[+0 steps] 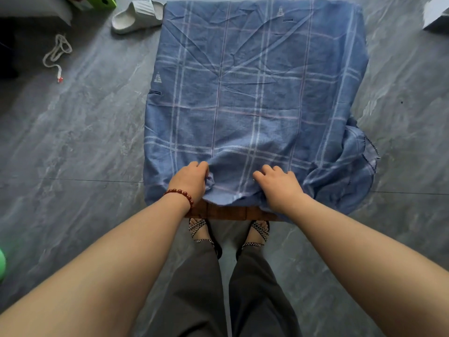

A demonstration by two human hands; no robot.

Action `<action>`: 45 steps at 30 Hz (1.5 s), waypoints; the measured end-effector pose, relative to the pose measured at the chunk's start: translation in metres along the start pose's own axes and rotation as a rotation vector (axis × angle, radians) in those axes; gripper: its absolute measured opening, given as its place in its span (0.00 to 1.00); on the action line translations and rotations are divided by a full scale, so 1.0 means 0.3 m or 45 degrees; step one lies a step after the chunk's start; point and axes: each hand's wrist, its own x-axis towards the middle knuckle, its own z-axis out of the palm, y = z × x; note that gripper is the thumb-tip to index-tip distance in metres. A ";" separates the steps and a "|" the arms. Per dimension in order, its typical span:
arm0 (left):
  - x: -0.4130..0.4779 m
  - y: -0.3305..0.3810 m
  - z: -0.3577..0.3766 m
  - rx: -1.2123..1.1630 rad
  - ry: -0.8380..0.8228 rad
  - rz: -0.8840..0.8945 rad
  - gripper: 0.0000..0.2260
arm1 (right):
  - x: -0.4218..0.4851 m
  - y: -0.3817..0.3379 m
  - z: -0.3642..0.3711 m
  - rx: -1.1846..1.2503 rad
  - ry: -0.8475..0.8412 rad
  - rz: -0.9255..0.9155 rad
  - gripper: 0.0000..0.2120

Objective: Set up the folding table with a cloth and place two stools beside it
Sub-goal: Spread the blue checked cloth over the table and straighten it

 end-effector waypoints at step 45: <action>0.045 -0.018 0.022 0.358 -0.615 0.079 0.35 | 0.093 -0.004 -0.001 0.392 -0.208 0.179 0.41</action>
